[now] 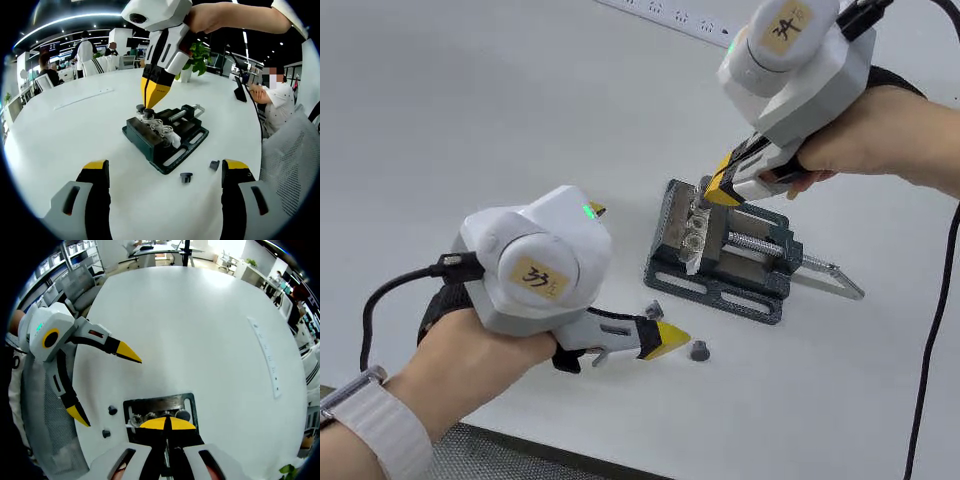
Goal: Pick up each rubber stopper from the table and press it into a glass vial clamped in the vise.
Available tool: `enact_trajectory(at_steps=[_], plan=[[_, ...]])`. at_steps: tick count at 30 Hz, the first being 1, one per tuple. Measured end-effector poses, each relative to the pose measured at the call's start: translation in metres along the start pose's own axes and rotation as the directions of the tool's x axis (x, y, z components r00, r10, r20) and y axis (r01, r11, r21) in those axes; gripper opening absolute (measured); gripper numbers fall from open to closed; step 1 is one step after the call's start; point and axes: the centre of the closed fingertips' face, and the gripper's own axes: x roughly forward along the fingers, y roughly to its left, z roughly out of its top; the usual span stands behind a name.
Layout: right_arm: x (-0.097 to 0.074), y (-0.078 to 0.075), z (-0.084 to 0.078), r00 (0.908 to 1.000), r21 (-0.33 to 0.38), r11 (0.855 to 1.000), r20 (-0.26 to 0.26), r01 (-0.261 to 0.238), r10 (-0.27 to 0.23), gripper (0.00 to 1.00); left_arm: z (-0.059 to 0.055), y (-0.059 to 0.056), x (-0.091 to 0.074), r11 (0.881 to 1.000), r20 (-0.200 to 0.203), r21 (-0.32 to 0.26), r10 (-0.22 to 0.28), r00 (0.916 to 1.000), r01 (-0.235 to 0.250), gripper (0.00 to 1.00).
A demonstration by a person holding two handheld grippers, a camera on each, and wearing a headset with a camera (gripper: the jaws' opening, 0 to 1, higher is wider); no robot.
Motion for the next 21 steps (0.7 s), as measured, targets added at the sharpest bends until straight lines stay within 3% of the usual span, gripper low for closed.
enact_trajectory(at_steps=[21], plan=[[0.0048, 0.0023, 0.0006, 0.9996, 0.021, 0.999, -0.011, -0.028, 0.028, 0.00, -0.0034, 0.0006, -0.0008, 1.000, -0.007, -0.006, 0.000, 1.0000, 0.000, 0.91]])
